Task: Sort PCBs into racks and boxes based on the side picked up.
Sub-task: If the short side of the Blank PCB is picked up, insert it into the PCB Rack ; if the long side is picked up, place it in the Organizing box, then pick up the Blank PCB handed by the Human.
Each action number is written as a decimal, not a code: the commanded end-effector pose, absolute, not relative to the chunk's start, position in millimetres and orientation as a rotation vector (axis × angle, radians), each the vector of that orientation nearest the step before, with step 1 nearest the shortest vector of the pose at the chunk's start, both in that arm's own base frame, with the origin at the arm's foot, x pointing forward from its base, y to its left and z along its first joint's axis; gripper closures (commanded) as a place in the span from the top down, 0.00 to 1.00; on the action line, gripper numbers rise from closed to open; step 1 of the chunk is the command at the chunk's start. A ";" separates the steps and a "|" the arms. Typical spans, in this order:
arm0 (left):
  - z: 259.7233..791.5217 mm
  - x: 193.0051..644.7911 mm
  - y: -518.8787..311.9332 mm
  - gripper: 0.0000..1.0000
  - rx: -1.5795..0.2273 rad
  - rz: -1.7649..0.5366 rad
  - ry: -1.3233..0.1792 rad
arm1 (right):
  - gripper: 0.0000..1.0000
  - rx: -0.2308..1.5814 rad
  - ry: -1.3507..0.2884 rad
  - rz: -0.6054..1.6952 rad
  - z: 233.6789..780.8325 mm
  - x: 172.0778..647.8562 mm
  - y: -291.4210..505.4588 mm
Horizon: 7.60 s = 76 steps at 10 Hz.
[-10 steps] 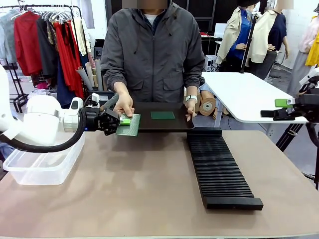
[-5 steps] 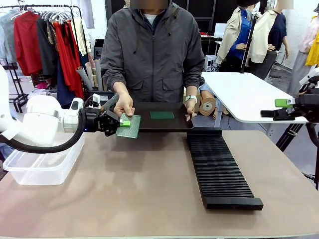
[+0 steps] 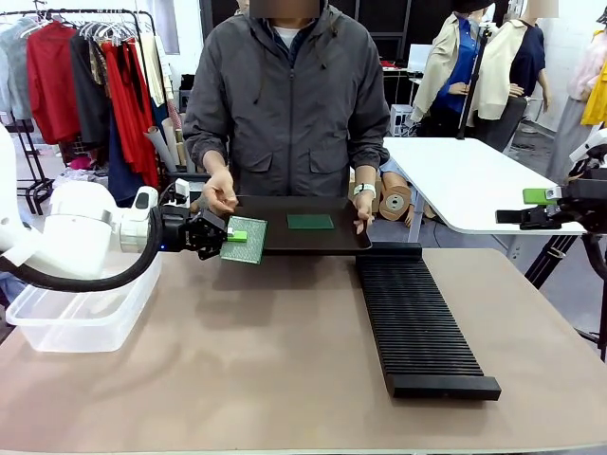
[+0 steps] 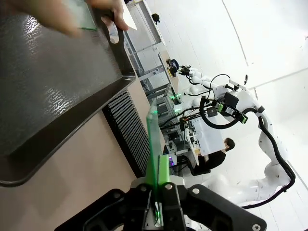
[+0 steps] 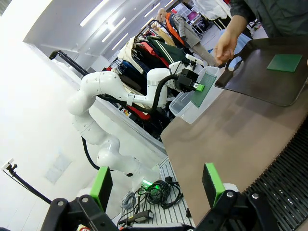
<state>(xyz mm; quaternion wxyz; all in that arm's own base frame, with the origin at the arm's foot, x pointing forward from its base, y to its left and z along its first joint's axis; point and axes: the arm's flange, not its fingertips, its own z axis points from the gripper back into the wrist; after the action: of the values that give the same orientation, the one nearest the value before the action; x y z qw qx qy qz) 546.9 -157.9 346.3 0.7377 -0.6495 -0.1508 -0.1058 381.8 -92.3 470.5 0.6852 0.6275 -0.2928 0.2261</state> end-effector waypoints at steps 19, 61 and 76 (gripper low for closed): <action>398.9 561.8 -121.8 0.00 -1.417 -0.216 -0.414 | 1.00 1.411 -0.660 0.517 472.0 381.6 -92.0; 417.9 541.4 29.4 1.00 -0.242 -0.106 -0.278 | 1.00 1.411 -0.660 0.517 472.0 381.6 -92.0; 441.3 550.5 40.5 0.97 -0.553 -0.085 -0.265 | 1.00 1.411 -0.660 0.517 472.0 381.6 -92.0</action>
<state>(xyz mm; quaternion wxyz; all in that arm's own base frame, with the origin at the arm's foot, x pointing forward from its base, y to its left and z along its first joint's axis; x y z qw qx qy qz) 546.9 27.0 432.8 0.9691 -0.2010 -0.1339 -0.0506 381.7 -92.2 470.4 0.6848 0.6281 -0.2923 0.2262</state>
